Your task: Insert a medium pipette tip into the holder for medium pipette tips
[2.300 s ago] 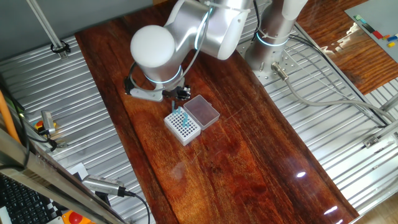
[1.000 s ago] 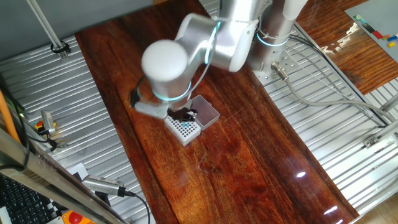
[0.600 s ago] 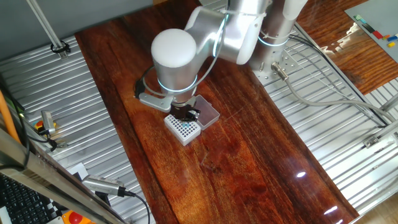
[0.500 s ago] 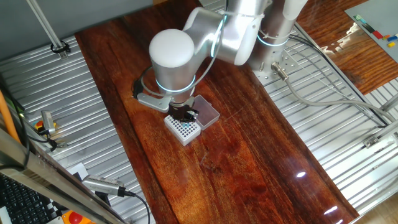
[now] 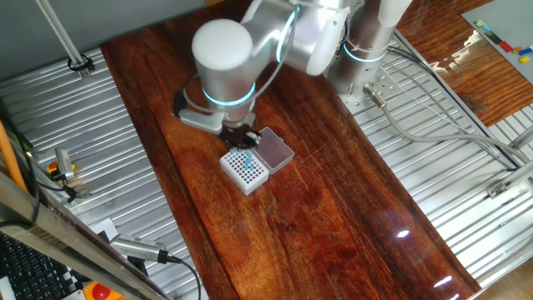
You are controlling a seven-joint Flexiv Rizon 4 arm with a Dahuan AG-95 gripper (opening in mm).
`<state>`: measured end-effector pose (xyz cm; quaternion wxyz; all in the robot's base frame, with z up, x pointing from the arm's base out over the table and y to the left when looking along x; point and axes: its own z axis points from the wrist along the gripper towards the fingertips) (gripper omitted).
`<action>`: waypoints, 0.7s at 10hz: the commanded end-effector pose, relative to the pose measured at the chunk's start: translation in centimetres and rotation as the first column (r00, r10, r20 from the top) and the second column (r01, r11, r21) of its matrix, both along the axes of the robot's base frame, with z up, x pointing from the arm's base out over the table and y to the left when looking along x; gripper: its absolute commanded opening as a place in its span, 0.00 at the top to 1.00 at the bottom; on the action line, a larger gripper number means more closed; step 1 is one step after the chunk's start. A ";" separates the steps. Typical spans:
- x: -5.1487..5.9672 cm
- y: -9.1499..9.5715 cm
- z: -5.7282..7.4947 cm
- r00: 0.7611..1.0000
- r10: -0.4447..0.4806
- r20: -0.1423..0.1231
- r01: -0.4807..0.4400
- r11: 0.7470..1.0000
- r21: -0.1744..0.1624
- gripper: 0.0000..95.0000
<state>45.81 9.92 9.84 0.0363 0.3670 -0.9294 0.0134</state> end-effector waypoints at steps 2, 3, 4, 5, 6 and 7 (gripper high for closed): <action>-0.2 -0.5 0.1 1.000 0.013 0.000 -0.013 1.000 0.001 1.00; -0.2 -0.5 0.1 1.000 0.001 0.002 -0.001 1.000 0.005 1.00; -0.2 -0.5 0.1 1.000 -0.014 0.004 0.014 1.000 0.006 1.00; -0.2 -0.5 0.1 0.998 -0.057 0.009 0.057 0.998 -0.002 1.00; -0.2 -0.5 0.1 0.997 -0.079 0.013 0.079 0.997 -0.001 1.00; -0.2 -0.5 0.1 0.995 -0.095 0.017 0.095 0.995 0.004 1.00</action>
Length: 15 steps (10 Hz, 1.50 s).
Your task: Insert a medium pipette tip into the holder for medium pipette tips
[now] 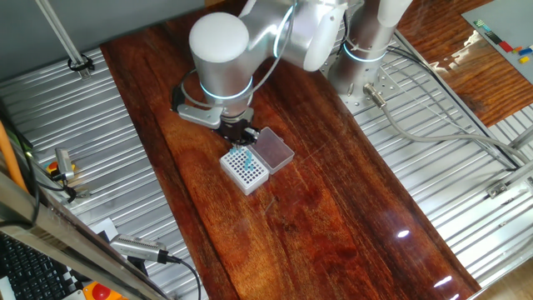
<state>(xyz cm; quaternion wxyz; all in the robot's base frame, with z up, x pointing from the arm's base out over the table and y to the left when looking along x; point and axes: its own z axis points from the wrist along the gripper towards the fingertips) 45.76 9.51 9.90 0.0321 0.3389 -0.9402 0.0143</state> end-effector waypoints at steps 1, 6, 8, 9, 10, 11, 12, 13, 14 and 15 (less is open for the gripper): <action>-0.1 -0.1 0.0 0.999 -0.049 0.009 0.049 0.999 0.009 1.00; -0.2 -2.8 0.0 0.998 -0.060 0.012 0.060 0.998 0.013 1.00; 1.1 -6.4 -0.1 1.000 0.011 0.009 -0.011 1.000 0.022 1.00; 1.1 -6.4 -0.1 0.999 0.033 0.008 -0.033 0.999 0.029 1.00; 1.1 -6.4 -0.1 1.000 0.027 0.009 -0.027 0.999 0.034 1.00; 1.1 -6.4 -0.1 1.000 -0.005 0.013 0.005 0.999 0.034 1.00; 1.1 -6.4 -0.1 1.000 -0.024 0.015 0.023 0.999 0.032 1.00; 1.1 -6.4 -0.1 0.996 -0.093 0.020 0.092 0.996 0.016 1.00; 1.1 -6.4 -0.1 0.993 -0.113 0.031 0.112 0.993 0.021 1.00; 1.0 -6.3 -0.2 0.991 -0.126 0.051 0.125 0.992 0.026 1.00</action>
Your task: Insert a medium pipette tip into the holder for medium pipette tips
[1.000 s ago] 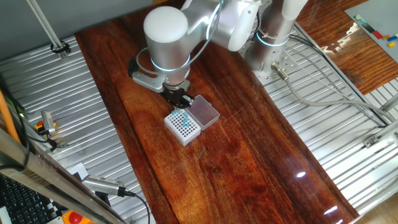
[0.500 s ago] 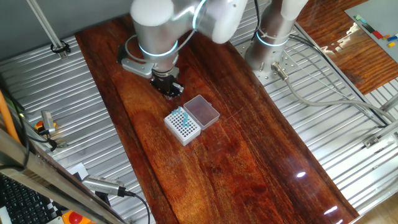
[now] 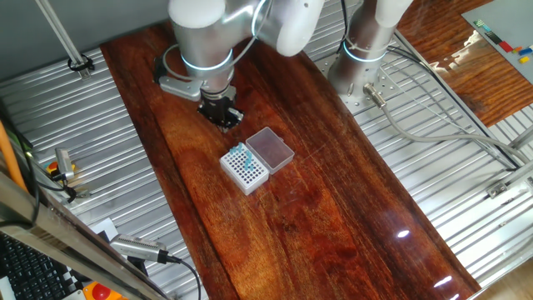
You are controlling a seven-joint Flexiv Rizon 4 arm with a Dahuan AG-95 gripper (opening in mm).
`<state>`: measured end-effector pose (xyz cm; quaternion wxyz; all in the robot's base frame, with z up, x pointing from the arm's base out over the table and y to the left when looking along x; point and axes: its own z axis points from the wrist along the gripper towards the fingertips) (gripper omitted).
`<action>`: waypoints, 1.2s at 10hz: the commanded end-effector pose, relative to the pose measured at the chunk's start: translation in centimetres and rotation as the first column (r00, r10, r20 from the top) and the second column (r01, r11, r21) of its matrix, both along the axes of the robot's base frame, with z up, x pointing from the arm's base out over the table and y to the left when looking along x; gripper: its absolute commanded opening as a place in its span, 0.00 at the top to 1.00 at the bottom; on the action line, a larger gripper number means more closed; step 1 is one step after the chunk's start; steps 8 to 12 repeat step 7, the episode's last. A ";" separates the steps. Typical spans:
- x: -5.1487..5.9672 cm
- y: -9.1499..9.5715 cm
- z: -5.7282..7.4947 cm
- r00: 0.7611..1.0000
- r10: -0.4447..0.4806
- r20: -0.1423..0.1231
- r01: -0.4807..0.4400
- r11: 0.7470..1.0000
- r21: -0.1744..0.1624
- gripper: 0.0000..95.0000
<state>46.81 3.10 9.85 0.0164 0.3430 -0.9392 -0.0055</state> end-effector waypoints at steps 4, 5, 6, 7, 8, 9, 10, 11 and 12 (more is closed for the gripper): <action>1.0 -3.7 -0.2 0.993 -0.100 0.063 0.102 0.994 -0.032 1.00; 2.0 -5.3 -0.2 0.995 -0.075 0.060 0.076 0.997 -0.011 1.00; 2.7 -6.2 -0.1 0.996 -0.067 0.057 0.067 0.998 -0.007 1.00; 2.9 -6.3 -0.1 0.996 -0.068 0.056 0.069 0.998 -0.009 1.00; 2.9 -6.3 -0.1 0.996 -0.068 0.056 0.069 0.998 -0.009 1.00; 2.9 -6.3 -0.1 0.996 -0.068 0.056 0.069 0.998 -0.009 1.00; 2.9 -6.3 -0.1 0.996 -0.068 0.056 0.069 0.998 -0.009 1.00; 2.9 -6.3 -0.1 0.996 -0.068 0.056 0.069 0.998 -0.009 1.00; 2.9 -6.3 -0.1 0.996 -0.068 0.056 0.069 0.998 -0.009 1.00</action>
